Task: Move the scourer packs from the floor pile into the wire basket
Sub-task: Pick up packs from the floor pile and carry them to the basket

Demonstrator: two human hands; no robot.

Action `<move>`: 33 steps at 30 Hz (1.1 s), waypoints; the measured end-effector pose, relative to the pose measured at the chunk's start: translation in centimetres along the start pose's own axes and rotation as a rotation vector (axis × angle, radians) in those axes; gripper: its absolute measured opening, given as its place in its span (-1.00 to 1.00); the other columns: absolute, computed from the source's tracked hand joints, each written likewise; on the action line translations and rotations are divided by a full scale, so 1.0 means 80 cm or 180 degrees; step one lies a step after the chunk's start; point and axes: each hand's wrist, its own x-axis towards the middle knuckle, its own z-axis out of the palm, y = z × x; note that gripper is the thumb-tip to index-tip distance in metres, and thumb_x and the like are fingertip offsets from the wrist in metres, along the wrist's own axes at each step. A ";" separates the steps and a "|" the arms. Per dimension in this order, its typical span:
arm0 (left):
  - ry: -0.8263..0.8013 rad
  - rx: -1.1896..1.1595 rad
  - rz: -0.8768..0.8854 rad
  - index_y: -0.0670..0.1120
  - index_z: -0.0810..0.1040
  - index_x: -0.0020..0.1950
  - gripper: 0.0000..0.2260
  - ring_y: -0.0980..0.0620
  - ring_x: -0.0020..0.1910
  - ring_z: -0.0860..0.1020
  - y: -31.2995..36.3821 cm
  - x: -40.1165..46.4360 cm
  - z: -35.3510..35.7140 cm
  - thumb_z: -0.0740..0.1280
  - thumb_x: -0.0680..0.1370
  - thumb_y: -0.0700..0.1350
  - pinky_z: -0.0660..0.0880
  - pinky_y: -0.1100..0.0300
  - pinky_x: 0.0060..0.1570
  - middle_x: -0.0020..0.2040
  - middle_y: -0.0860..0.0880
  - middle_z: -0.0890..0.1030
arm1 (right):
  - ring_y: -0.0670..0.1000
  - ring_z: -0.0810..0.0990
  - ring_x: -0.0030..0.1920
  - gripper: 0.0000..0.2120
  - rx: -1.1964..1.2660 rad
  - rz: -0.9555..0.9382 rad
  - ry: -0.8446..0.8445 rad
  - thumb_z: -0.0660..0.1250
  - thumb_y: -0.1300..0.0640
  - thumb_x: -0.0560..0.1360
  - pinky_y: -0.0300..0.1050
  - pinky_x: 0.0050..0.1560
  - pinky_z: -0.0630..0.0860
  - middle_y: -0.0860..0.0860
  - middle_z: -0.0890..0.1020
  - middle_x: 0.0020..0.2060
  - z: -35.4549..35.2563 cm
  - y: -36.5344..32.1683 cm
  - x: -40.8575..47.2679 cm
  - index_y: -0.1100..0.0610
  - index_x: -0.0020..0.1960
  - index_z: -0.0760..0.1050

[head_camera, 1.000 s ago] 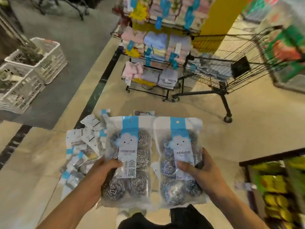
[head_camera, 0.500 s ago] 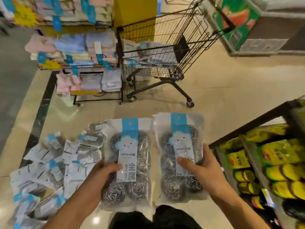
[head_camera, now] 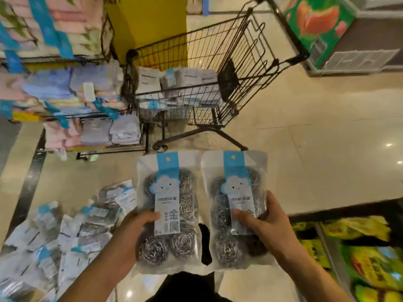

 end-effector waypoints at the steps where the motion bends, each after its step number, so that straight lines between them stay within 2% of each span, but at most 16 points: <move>1: -0.0072 0.0038 -0.0019 -0.15 0.68 0.12 -0.80 -0.06 -0.20 0.77 0.021 0.017 0.018 0.30 0.60 -0.31 0.61 0.04 -0.15 -0.06 -0.20 0.78 | -0.13 0.76 -0.07 -0.53 -0.0028 0.0013 0.0010 0.66 0.07 0.38 0.01 0.06 0.70 -0.20 0.77 -0.05 -0.004 -0.012 0.026 -0.09 0.17 0.51; 3: -0.0097 0.0136 -0.0015 -0.16 0.68 0.08 -0.82 -0.03 -0.23 0.77 0.066 0.052 0.047 0.30 0.60 -0.31 0.61 0.05 -0.18 0.02 -0.24 0.77 | -0.10 0.77 -0.07 -0.52 -0.0048 0.0051 0.0000 0.67 0.06 0.38 0.07 0.07 0.71 -0.17 0.77 -0.04 -0.011 -0.040 0.074 -0.08 0.18 0.50; 5: -0.0040 0.0190 0.0032 -0.16 0.66 0.04 -0.82 -0.08 -0.20 0.77 0.112 0.092 0.071 0.29 0.60 -0.36 0.57 0.00 -0.10 0.12 -0.30 0.73 | -0.10 0.77 -0.08 -0.52 -0.0005 0.0046 0.0013 0.66 0.08 0.38 0.02 0.02 0.71 -0.14 0.78 -0.05 -0.017 -0.070 0.119 -0.05 0.19 0.50; 7: -0.0022 0.0289 0.0145 -0.14 0.66 0.09 -0.82 -0.14 -0.03 0.74 0.156 0.121 0.096 0.32 0.59 -0.32 0.56 -0.01 -0.02 0.05 -0.22 0.77 | -0.12 0.77 -0.09 -0.51 0.0006 0.0004 0.0055 0.66 0.09 0.39 -0.05 -0.02 0.70 -0.14 0.78 -0.03 -0.024 -0.101 0.160 -0.03 0.21 0.51; 9: -0.0027 0.0288 0.0220 -0.14 0.65 0.18 -0.81 -0.15 0.04 0.72 0.196 0.141 0.119 0.35 0.59 -0.27 0.58 -0.01 0.00 0.01 -0.16 0.78 | -0.12 0.77 -0.08 -0.52 0.0025 -0.0035 0.0052 0.66 0.10 0.39 -0.05 -0.01 0.69 -0.16 0.78 -0.03 -0.031 -0.130 0.199 -0.03 0.22 0.52; 12: -0.0103 0.0307 0.0297 -0.13 0.66 0.19 -0.80 -0.22 0.11 0.69 0.253 0.169 0.155 0.33 0.61 -0.26 0.54 -0.15 0.22 0.03 -0.17 0.78 | -0.06 0.78 -0.04 -0.52 0.0052 -0.0064 0.0041 0.66 0.11 0.39 0.09 0.08 0.71 -0.14 0.78 0.00 -0.041 -0.172 0.260 -0.05 0.22 0.53; 16: -0.0069 0.0316 0.0328 -0.16 0.68 0.21 -0.76 -0.24 0.12 0.69 0.312 0.232 0.194 0.29 0.61 -0.27 0.55 0.00 0.01 0.03 -0.19 0.78 | 0.00 0.78 -0.01 -0.47 0.0037 -0.0048 -0.0107 0.70 0.01 0.34 0.20 0.11 0.71 -0.09 0.78 0.01 -0.053 -0.220 0.353 -0.06 0.21 0.53; 19: -0.0021 0.0300 0.0449 -0.16 0.68 0.23 -0.75 -0.26 0.16 0.68 0.358 0.271 0.225 0.34 0.58 -0.22 0.55 -0.08 0.16 0.08 -0.19 0.77 | 0.01 0.79 0.00 -0.34 0.0033 -0.0100 -0.0268 0.70 -0.12 0.21 0.22 0.12 0.71 -0.08 0.78 0.04 -0.058 -0.260 0.427 -0.07 0.22 0.52; 21: 0.0052 0.0336 0.0572 -0.15 0.69 0.21 -0.70 -0.33 0.16 0.67 0.392 0.293 0.247 0.40 0.49 -0.15 0.51 -0.18 0.25 0.08 -0.20 0.77 | 0.01 0.79 0.03 -0.30 0.0112 -0.0138 -0.0379 0.68 -0.15 0.17 0.23 0.13 0.70 -0.09 0.78 0.06 -0.061 -0.286 0.475 -0.12 0.25 0.52; 23: 0.0185 0.0366 0.0614 -0.16 0.71 0.15 -0.72 -0.39 0.11 0.67 0.424 0.311 0.266 0.42 0.46 -0.13 0.54 -0.18 0.15 0.04 -0.22 0.76 | 0.00 0.78 0.03 -0.29 0.0129 -0.0122 -0.0447 0.70 -0.16 0.18 0.23 0.15 0.69 -0.12 0.78 0.06 -0.061 -0.310 0.517 -0.17 0.26 0.52; 25: 0.0390 0.0333 0.0632 -0.16 0.70 0.06 -0.76 -0.38 0.06 0.66 0.456 0.328 0.280 0.46 0.43 -0.12 0.54 -0.15 0.04 0.00 -0.23 0.76 | -0.02 0.79 0.00 -0.37 0.0148 -0.0090 -0.0559 0.73 -0.02 0.28 0.21 0.15 0.69 -0.14 0.78 0.03 -0.060 -0.334 0.553 -0.16 0.25 0.52; 27: 0.0513 0.0215 0.0516 -0.16 0.66 0.01 -0.73 -0.36 0.09 0.65 0.484 0.348 0.290 0.48 0.35 -0.10 0.53 -0.20 0.13 0.02 -0.26 0.74 | -0.01 0.79 -0.01 -0.44 0.0220 -0.0037 -0.0684 0.68 0.10 0.34 0.21 0.14 0.70 -0.11 0.79 0.01 -0.055 -0.356 0.592 -0.11 0.25 0.53; 29: 0.0485 0.0163 0.0466 -0.15 0.67 0.04 -0.68 -0.31 0.11 0.66 0.508 0.372 0.298 0.48 0.31 -0.09 0.54 -0.21 0.22 0.05 -0.22 0.76 | 0.00 0.79 -0.01 -0.46 0.0178 -0.0001 -0.0724 0.67 0.13 0.36 0.22 0.14 0.70 -0.09 0.79 0.01 -0.045 -0.372 0.633 -0.09 0.23 0.52; 31: 0.0363 0.0046 0.0469 -0.14 0.69 0.09 -0.77 -0.20 0.01 0.73 0.529 0.410 0.299 0.45 0.44 -0.17 0.64 0.00 -0.02 0.05 -0.18 0.77 | 0.02 0.78 0.02 -0.47 0.0172 0.0043 -0.0674 0.66 0.14 0.37 0.23 0.14 0.70 -0.06 0.78 0.04 -0.031 -0.383 0.675 -0.11 0.23 0.52; 32: 0.0377 0.0047 0.0450 -0.14 0.68 0.10 -0.81 -0.15 -0.04 0.74 0.537 0.434 0.296 0.42 0.50 -0.21 0.63 0.11 -0.16 0.02 -0.16 0.78 | 0.04 0.78 0.02 -0.47 0.0177 0.0099 -0.0661 0.66 0.15 0.37 0.24 0.14 0.70 -0.05 0.78 0.04 -0.021 -0.386 0.697 -0.11 0.23 0.52; 33: 0.0392 0.0097 0.0419 -0.15 0.67 0.11 -0.81 -0.13 -0.03 0.74 0.546 0.461 0.294 0.42 0.50 -0.21 0.61 0.16 -0.20 0.01 -0.15 0.78 | 0.06 0.79 0.03 -0.47 0.0197 0.0176 -0.0650 0.66 0.16 0.37 0.26 0.13 0.70 -0.03 0.78 0.04 -0.011 -0.388 0.720 -0.10 0.24 0.52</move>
